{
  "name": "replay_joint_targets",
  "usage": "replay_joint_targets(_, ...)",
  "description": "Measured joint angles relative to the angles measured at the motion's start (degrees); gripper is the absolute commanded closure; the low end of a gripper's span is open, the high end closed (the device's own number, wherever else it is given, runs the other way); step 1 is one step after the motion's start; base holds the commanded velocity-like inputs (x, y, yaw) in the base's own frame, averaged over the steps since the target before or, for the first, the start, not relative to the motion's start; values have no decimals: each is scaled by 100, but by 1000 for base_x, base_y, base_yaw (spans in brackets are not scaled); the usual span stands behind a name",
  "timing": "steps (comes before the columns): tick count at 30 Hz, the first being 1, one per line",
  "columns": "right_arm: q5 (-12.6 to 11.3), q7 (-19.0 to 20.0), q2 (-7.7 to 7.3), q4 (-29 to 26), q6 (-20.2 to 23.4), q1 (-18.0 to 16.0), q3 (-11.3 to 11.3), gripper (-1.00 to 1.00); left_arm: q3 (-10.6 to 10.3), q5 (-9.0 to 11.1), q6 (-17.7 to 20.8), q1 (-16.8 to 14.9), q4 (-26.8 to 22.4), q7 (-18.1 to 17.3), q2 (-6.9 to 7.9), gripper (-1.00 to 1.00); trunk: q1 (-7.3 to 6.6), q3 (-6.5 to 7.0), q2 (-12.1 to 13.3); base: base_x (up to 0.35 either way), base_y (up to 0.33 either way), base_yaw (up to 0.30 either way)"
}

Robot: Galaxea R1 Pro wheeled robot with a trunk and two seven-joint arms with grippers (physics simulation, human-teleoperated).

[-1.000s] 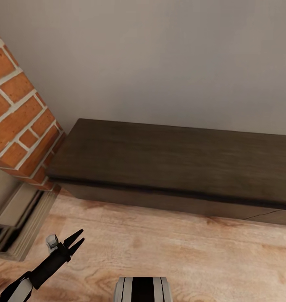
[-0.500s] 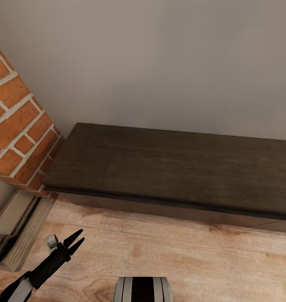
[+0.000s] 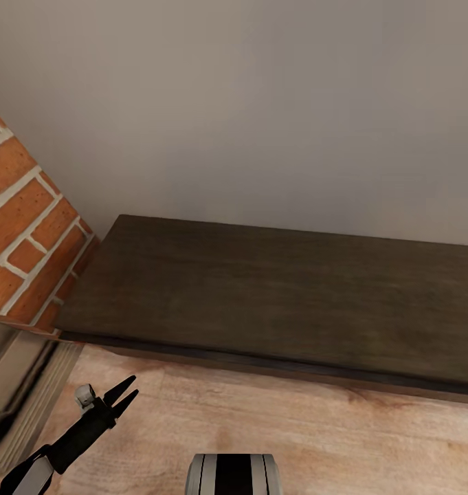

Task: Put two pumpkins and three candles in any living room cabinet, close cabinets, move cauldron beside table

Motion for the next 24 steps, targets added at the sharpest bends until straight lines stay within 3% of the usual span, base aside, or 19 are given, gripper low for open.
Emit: replay_joint_targets(24, 2, -2, 2, -3, 7, 2, 2, 100, -2, -11, 6, 0, 0, 21, 0, -100, -4, 44, 3, 5, 0, 0)
